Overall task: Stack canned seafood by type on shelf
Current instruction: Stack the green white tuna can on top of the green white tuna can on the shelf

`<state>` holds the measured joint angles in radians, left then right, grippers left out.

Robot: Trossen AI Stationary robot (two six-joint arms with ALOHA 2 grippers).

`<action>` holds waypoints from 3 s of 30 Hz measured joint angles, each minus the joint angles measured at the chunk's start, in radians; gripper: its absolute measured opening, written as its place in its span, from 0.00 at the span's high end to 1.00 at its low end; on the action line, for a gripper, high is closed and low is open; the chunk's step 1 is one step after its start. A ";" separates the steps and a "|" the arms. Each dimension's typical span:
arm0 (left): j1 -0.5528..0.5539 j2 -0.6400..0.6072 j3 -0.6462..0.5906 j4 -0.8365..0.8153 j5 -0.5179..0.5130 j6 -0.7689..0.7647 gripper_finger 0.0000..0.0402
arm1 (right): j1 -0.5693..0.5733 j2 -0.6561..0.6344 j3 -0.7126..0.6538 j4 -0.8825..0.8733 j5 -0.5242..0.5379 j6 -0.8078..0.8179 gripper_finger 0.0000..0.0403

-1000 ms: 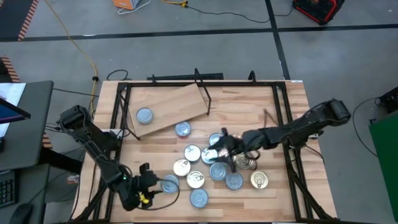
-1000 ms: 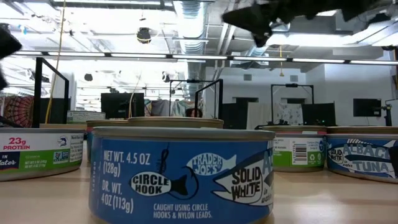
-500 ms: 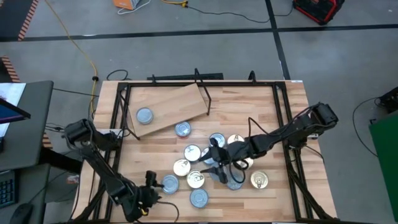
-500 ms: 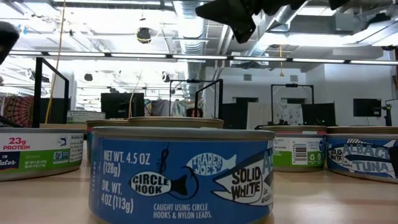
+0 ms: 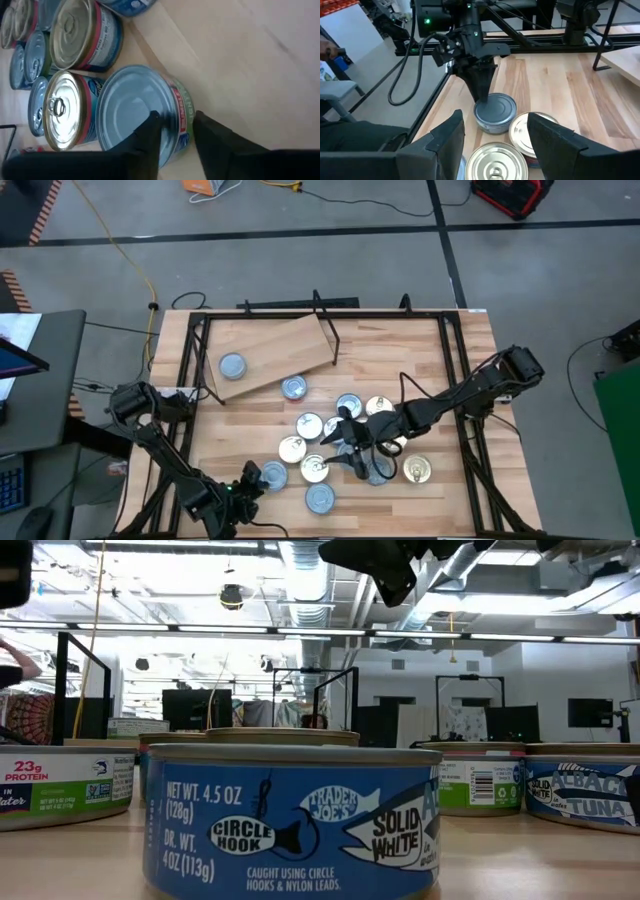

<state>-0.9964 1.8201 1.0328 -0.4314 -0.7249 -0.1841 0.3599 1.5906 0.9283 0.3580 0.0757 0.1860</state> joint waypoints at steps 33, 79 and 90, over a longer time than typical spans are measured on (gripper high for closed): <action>-0.060 0.013 0.021 -0.128 -0.016 -0.286 1.00 | 0.019 0.044 0.000 0.047 0.028 0.018 0.39; 0.025 0.014 0.005 -0.260 -0.236 -0.239 1.00 | 0.074 0.069 0.000 0.039 0.153 -0.169 0.39; 0.025 0.014 0.006 -0.259 -0.231 -0.246 1.00 | 0.070 0.069 0.132 -0.124 0.164 -0.219 0.33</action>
<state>-0.9718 1.8343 1.0386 -0.6899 -0.9563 -0.4297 0.4297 1.6591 1.0608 0.2342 0.2394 -0.0327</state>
